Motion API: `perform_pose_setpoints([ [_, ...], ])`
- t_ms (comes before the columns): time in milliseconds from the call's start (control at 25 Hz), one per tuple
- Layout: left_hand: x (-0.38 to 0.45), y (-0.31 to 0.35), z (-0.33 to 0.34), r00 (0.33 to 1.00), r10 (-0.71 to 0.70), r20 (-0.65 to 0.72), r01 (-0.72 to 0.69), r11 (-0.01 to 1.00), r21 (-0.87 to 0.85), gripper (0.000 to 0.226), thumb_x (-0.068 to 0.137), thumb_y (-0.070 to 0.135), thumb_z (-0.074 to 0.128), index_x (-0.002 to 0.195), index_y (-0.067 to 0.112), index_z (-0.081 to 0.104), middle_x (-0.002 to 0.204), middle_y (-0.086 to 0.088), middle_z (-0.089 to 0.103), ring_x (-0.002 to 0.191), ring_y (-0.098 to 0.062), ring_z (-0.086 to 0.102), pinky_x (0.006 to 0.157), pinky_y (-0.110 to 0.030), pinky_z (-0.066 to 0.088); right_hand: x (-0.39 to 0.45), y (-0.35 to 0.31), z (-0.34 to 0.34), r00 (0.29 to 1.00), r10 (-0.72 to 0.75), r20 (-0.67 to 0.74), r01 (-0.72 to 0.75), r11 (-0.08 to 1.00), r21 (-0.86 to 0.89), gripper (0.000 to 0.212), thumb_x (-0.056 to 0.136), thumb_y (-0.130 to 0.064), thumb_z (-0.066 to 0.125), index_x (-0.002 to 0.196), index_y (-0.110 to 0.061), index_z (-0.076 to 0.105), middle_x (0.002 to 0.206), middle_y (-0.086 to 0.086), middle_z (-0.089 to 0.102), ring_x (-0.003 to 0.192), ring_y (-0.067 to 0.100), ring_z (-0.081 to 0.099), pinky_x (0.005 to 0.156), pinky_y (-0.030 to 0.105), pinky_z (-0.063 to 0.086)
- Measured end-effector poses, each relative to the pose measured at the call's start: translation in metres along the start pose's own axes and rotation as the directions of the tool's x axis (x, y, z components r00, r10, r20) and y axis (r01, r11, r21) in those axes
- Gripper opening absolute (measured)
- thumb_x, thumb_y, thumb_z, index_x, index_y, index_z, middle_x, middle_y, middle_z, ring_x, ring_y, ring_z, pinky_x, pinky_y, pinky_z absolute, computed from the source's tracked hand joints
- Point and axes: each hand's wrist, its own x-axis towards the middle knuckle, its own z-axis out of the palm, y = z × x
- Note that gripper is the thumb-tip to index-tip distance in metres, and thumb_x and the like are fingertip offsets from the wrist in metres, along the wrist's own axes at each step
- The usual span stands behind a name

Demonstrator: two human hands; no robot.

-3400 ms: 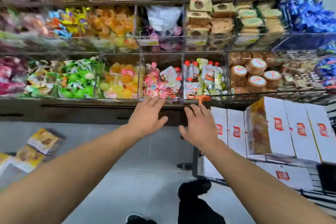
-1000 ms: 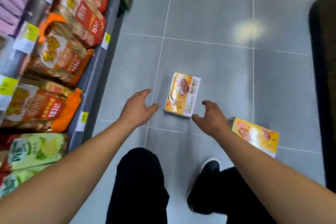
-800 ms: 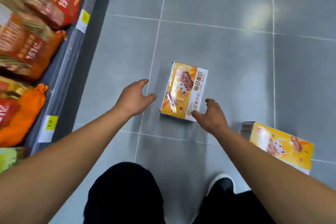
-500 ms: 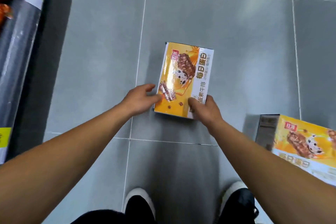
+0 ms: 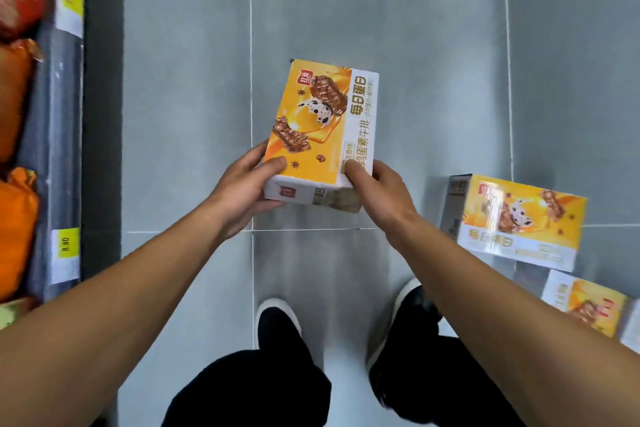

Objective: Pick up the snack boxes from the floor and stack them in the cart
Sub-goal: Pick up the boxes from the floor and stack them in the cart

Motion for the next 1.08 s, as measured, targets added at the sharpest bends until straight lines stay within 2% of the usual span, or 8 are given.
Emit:
perform_pose_setpoints([
  [200, -0.139, 0.089, 0.010, 0.997, -0.071, 0.011, 0.071, 0.997, -0.017, 0.024, 0.093, 0.023, 0.056, 0.112, 0.035, 0.065, 0.096, 0.008, 0.072, 0.093, -0.024, 0.066, 0.085, -0.042, 0.056, -0.139, -0.074, -0.070, 0.997, 0.064, 0.047, -0.070, 0.989, 0.132, 0.034, 0.097, -0.046, 0.042, 0.119, -0.027, 0.060, 0.123, -0.009, 0.061, 0.095, 0.004, 0.056, 0.088, 0.028, 0.042],
  [320, -0.230, 0.146, 0.019, 0.997, -0.065, 0.047, 0.063, 0.997, 0.049, 0.029, 0.092, 0.019, 0.058, 0.114, 0.037, 0.064, 0.098, 0.008, 0.072, 0.086, -0.019, 0.068, 0.086, -0.041, 0.055, -0.222, -0.114, -0.119, 0.999, 0.032, -0.042, -0.027, 0.994, 0.107, 0.050, 0.095, -0.048, 0.046, 0.139, -0.024, 0.048, 0.143, -0.004, 0.048, 0.122, 0.016, 0.050, 0.099, 0.033, 0.038],
  [560, -0.372, 0.249, 0.050, 0.956, 0.071, 0.284, -0.196, 0.877, 0.438, 0.063, 0.073, 0.008, 0.078, 0.127, 0.031, 0.057, 0.110, 0.017, 0.062, 0.082, 0.008, 0.063, 0.077, -0.011, 0.049, -0.354, -0.183, -0.216, 0.948, -0.140, -0.288, 0.129, 0.990, -0.055, 0.069, 0.085, -0.047, 0.065, 0.143, -0.017, 0.042, 0.144, 0.004, 0.044, 0.131, 0.020, 0.045, 0.106, 0.032, 0.035],
  [680, -0.410, 0.280, 0.062, 0.869, 0.008, 0.495, -0.334, 0.748, 0.574, 0.075, 0.050, 0.020, 0.088, 0.118, 0.029, 0.060, 0.114, 0.015, 0.063, 0.093, 0.004, 0.061, 0.081, -0.009, 0.047, -0.407, -0.182, -0.241, 0.937, -0.089, -0.337, 0.106, 0.994, 0.031, 0.072, 0.084, -0.042, 0.069, 0.145, -0.017, 0.039, 0.146, 0.004, 0.043, 0.128, 0.020, 0.047, 0.102, 0.026, 0.034],
  [840, -0.455, 0.306, 0.090, 0.716, -0.138, 0.684, -0.486, 0.605, 0.631, 0.067, 0.054, 0.014, 0.085, 0.115, 0.031, 0.063, 0.123, 0.004, 0.060, 0.101, -0.008, 0.061, 0.086, -0.019, 0.051, -0.499, -0.143, -0.254, 0.964, 0.045, -0.261, 0.050, 0.937, 0.345, 0.087, 0.066, -0.053, 0.082, 0.140, -0.032, 0.042, 0.126, -0.002, 0.059, 0.101, 0.012, 0.062, 0.095, 0.027, 0.049],
  [920, -0.478, 0.311, 0.115, 0.626, -0.213, 0.751, -0.595, 0.491, 0.636, 0.067, 0.052, 0.024, 0.085, 0.115, 0.034, 0.064, 0.126, 0.004, 0.058, 0.107, -0.012, 0.060, 0.088, -0.022, 0.051, -0.548, -0.117, -0.256, 0.954, 0.107, -0.280, 0.054, 0.857, 0.512, 0.074, 0.071, -0.037, 0.084, 0.134, -0.035, 0.045, 0.121, -0.001, 0.062, 0.092, 0.011, 0.064, 0.083, 0.018, 0.054],
  [1000, -0.504, 0.306, 0.147, 0.549, -0.292, 0.783, -0.658, 0.428, 0.620, 0.066, 0.056, 0.017, 0.086, 0.117, 0.030, 0.065, 0.127, 0.000, 0.057, 0.108, -0.020, 0.061, 0.088, -0.030, 0.054, -0.591, -0.078, -0.258, 0.945, 0.160, -0.286, 0.082, 0.730, 0.679, 0.085, 0.066, -0.019, 0.085, 0.140, -0.027, 0.044, 0.122, 0.009, 0.065, 0.096, 0.023, 0.068, 0.087, 0.034, 0.057],
  [1080, -0.525, 0.297, 0.175, 0.504, -0.365, 0.783, -0.674, 0.400, 0.621, 0.063, 0.062, 0.005, 0.086, 0.118, 0.026, 0.066, 0.129, -0.001, 0.056, 0.110, -0.024, 0.062, 0.085, -0.033, 0.056, -0.626, -0.043, -0.256, 0.944, 0.197, -0.265, 0.083, 0.635, 0.768, 0.109, 0.044, -0.029, 0.096, 0.140, -0.023, 0.045, 0.118, 0.014, 0.068, 0.103, 0.033, 0.068, 0.093, 0.051, 0.053],
])
